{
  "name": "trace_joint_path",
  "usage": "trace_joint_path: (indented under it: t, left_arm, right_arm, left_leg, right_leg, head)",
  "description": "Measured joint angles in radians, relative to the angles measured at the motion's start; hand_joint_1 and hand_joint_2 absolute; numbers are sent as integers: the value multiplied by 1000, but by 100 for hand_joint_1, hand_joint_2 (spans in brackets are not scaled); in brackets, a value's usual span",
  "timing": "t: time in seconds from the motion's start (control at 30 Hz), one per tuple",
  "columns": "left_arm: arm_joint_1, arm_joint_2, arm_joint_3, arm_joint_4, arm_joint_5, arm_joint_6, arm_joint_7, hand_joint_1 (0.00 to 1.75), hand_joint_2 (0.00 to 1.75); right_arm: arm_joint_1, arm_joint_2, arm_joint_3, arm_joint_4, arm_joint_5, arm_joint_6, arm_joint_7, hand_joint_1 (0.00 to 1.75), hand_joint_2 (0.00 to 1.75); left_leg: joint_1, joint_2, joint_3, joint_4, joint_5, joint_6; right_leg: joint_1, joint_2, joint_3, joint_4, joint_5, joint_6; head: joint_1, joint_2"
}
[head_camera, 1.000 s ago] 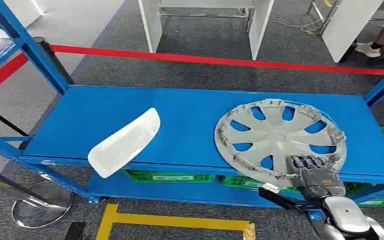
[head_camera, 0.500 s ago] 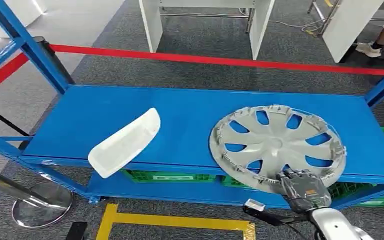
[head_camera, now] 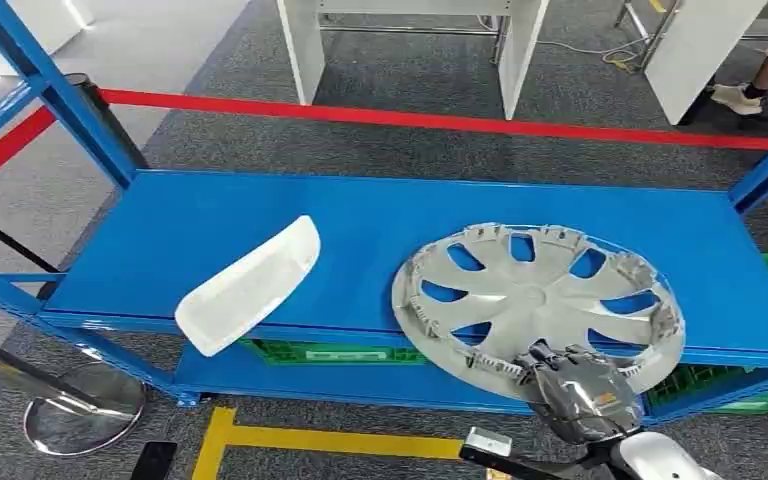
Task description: Take the parts from the cabinet and place them on the table.
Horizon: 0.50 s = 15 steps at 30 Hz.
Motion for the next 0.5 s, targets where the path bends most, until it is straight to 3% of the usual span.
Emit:
trace_joint_path:
  t: [0.07,0.17,0.2,0.37,0.43,0.5]
  left_arm:
    - [0,0,5,0,21,-2,-12,0,175]
    - [4,-3,27,0,47,-7,-32,0,175]
    - [5,-4,31,0,50,-7,-35,0,175]
    - [5,-9,51,0,58,-6,-46,0,175]
    - [6,-11,57,0,61,-3,-56,0,175]
    - [5,-14,61,0,56,-1,-63,0,175]
  right_arm:
    - [19,0,13,-33,-19,-99,-20,175,175]
    - [78,0,35,-111,-83,-347,-61,175,175]
    - [96,0,45,-135,-89,-381,-66,175,175]
    - [139,0,71,-214,-133,-405,-108,175,175]
    - [153,5,58,-243,-202,-409,-183,175,175]
    - [165,23,33,-265,-350,-413,-319,175,175]
  left_leg:
    - [0,0,0,0,0,0]
    - [0,-1,-1,0,0,0]
    - [0,-1,-3,0,0,0]
    - [0,0,-4,-1,0,0]
    - [0,0,-4,0,0,0]
    - [0,0,-3,0,0,0]
  right_leg:
    - [0,-1,0,0,0,0]
    - [0,-1,-1,0,-1,0]
    - [0,0,-1,0,-1,0]
    - [0,0,-1,0,-1,0]
    - [0,0,-1,0,0,0]
    - [0,1,-2,0,0,0]
  head:
    - [0,0]
    - [0,0]
    - [0,0]
    - [0,0]
    - [0,0]
    - [0,0]
